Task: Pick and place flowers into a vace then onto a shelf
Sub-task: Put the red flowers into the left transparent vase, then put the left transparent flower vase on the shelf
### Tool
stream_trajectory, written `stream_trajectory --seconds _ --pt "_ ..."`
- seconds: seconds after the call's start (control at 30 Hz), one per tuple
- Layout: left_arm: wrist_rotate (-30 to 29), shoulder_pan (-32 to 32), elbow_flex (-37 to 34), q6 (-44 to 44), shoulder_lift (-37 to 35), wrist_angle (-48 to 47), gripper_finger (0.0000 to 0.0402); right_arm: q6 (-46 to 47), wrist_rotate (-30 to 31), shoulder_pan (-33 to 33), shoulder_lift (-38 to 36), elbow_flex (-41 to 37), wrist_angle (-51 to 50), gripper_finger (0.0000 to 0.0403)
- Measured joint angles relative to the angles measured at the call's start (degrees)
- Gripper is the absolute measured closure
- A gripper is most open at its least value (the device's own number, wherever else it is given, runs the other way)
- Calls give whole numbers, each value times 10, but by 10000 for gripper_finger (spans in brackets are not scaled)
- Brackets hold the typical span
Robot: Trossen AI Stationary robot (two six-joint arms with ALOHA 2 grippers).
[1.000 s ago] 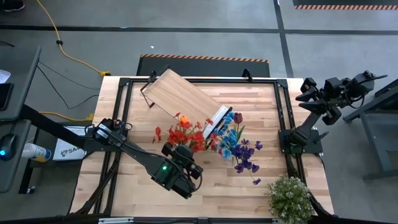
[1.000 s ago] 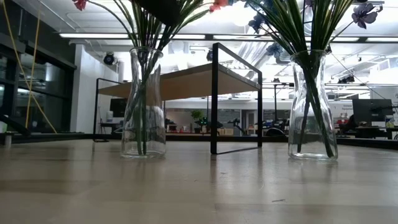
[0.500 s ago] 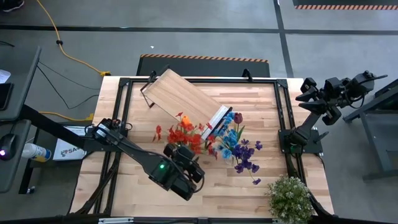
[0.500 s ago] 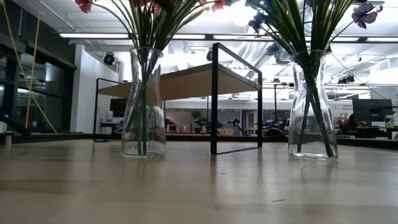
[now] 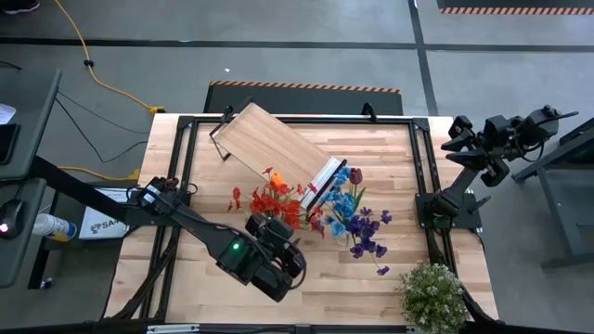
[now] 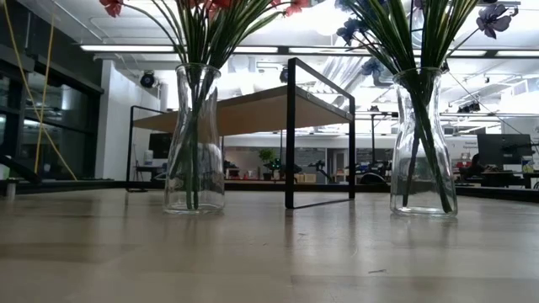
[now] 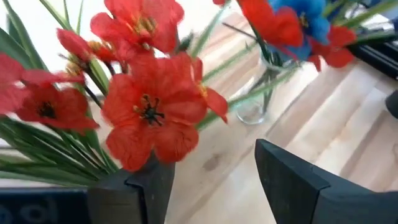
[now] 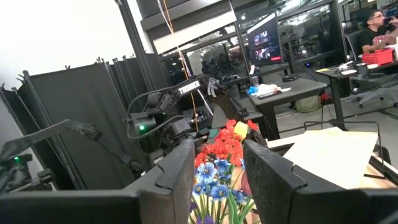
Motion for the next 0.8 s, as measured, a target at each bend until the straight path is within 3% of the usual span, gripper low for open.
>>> stream_trajectory --seconds 0.33,0.8 --pt "-1 -8 30 12 0 0 151 -5 0 0 0 0 0 272" --pt "-4 -15 115 110 0 0 151 -5 -5 0 0 0 0 274"
